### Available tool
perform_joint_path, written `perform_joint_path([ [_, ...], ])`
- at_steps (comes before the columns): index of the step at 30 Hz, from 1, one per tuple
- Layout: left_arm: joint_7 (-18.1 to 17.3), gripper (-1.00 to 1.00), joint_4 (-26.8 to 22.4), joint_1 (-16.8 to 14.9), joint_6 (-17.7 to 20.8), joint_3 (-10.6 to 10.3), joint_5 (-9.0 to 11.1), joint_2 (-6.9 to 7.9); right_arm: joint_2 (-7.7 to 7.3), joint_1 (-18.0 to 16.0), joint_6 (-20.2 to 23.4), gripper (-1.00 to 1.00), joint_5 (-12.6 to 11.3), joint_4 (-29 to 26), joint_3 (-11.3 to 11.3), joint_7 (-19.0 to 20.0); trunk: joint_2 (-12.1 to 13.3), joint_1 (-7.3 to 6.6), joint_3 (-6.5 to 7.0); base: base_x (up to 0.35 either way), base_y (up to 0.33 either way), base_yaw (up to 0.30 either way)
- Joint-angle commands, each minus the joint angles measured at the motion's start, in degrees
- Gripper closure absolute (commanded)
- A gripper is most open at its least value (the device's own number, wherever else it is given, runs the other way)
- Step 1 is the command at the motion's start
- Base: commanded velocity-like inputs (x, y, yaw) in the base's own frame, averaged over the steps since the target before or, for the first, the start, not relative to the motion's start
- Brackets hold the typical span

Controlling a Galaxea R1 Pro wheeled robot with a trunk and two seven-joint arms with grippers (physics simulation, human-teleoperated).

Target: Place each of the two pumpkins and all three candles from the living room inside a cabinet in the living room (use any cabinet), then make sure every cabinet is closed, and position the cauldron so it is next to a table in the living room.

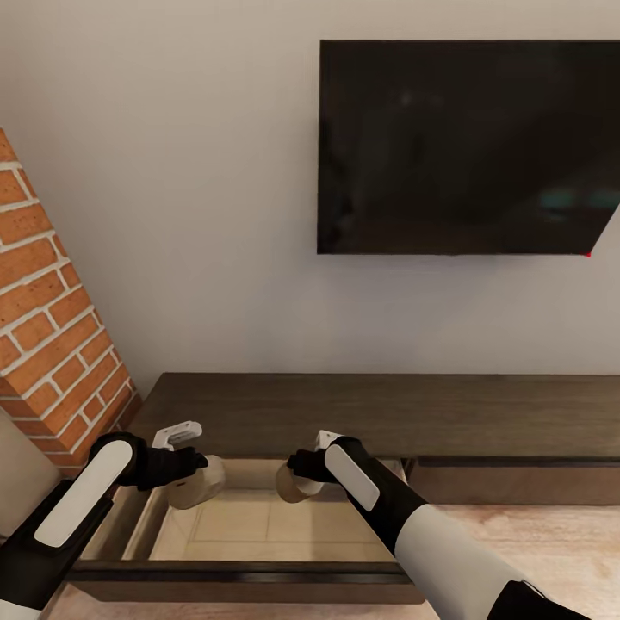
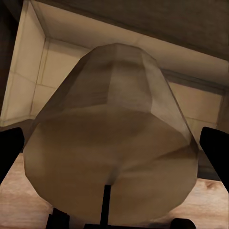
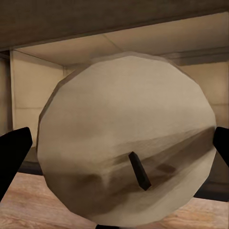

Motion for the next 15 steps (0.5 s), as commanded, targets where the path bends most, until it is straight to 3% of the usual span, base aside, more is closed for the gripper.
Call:
perform_joint_path([
  [1, 0.63, 1.0, -0.12, -0.06, -0.01, -0.1, 0.51, 0.03, -0.02, -0.08, -0.04, 1.0, -0.56, -0.08, 0.17, -0.54, -0.45, 0.22, -0.24, 0.002, 0.001, 0.0],
  [5, 0.64, 1.0, -0.22, -0.06, -0.05, -0.11, 0.49, -0.16, -0.02, -0.05, -0.04, 1.0, -0.56, -0.07, 0.17, -0.53, -2.05, 1.1, -0.96, 0.0, 0.0, 0.0],
  [11, 0.71, 1.0, 0.23, -0.06, -0.09, -0.18, 0.02, -2.03, -0.02, -0.09, -0.04, 1.0, -0.56, -0.07, 0.17, -0.53, -4.46, 2.42, -2.03, 0.0, 0.0, 0.0],
  [15, 0.65, 1.0, 0.28, -0.06, -0.09, -0.19, -0.01, -2.18, 0.0, -0.07, -0.04, 1.0, -0.56, -0.07, 0.17, -0.52, -6.06, 3.3, -2.75, 0.0, 0.0, 0.0],
])
